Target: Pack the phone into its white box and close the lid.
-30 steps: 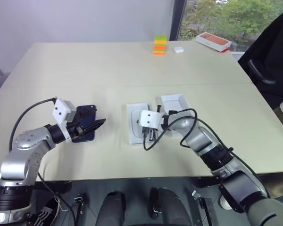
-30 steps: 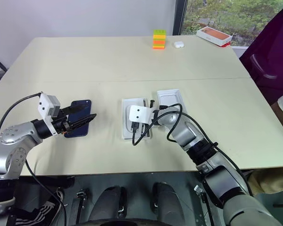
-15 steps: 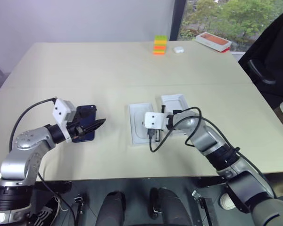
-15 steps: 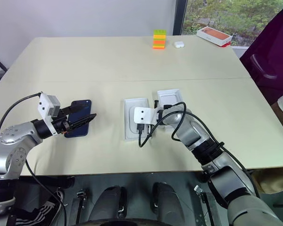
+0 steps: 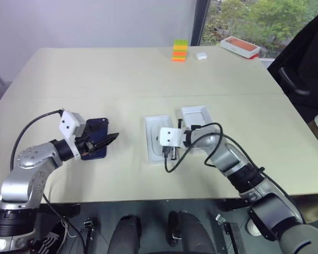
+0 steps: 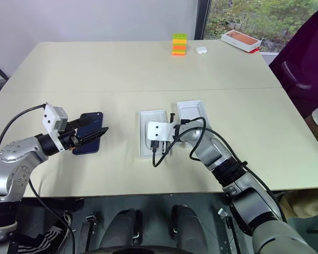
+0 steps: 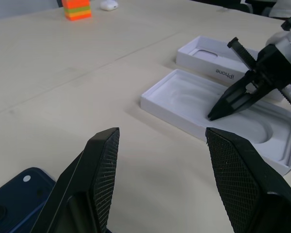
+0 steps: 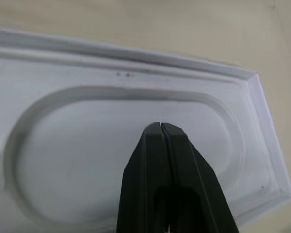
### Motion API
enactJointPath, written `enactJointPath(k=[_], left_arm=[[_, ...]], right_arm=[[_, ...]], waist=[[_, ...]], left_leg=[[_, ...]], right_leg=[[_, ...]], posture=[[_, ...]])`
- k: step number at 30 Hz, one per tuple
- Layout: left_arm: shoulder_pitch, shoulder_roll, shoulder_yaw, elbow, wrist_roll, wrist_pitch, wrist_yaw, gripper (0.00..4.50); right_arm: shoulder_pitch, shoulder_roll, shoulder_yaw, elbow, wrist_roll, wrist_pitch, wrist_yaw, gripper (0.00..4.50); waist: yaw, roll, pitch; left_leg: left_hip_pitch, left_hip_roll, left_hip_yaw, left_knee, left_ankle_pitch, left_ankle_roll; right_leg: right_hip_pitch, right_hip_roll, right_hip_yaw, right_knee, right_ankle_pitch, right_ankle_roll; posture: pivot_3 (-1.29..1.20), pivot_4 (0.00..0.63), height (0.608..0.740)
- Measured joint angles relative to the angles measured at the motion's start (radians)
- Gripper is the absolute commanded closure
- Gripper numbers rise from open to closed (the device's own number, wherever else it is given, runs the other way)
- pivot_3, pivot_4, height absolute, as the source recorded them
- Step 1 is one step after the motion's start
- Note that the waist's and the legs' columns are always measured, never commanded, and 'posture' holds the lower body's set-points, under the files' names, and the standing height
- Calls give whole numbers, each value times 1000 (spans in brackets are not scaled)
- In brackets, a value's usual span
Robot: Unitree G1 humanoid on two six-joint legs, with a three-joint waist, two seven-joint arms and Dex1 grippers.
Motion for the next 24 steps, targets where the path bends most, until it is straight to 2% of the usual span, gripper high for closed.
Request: enactJointPath(k=[5,6,8,13,16,19,24], left_arm=[[-1,-4,-1,-3,0,1,3,1500],[-1,-6,-1,-3,0,1,3,1500],[-2,-7,-2,-3,-1,2,2,1500],[-2,-7,-2,-3,-1,2,0,1500],[-1,-6,-1,-2,-1,2,-3,1500],[-2,-6,-2,-1,-1,3,-6,1500],[-12,-6,-2,-1,0,2,-15,1500]], right_arm=[[0,34,-71,3,77,18,-3,4465],[0,42,-94,-4,103,32,3,4235],[2,44,-136,-36,177,87,41,3683],[39,3,-245,-204,377,300,143,1249],[100,-76,-241,-306,446,346,228,1249],[151,-148,-198,-361,451,325,291,1249],[187,-179,-64,-349,355,239,290,1249]], waist=[[0,0,0],[0,0,0],[0,0,0],[6,0,0],[8,0,0],[5,0,0],[-1,0,0]], left_leg=[[0,0,0,0,0,0],[0,0,0,0,0,0],[0,0,0,0,0,0],[0,0,0,0,0,0],[0,0,0,0,0,0],[0,0,0,0,0,0],[0,0,0,0,0,0]], right_leg=[[0,0,0,0,0,0],[0,0,0,0,0,0],[0,0,0,0,0,0],[0,0,0,0,0,0],[0,0,0,0,0,0],[0,0,0,-1,-1,1],[0,1,0,0,-2,3]], posture=[[0,150,740],[0,150,740],[0,150,740],[0,150,740],[0,150,740],[0,150,740],[0,150,740]])
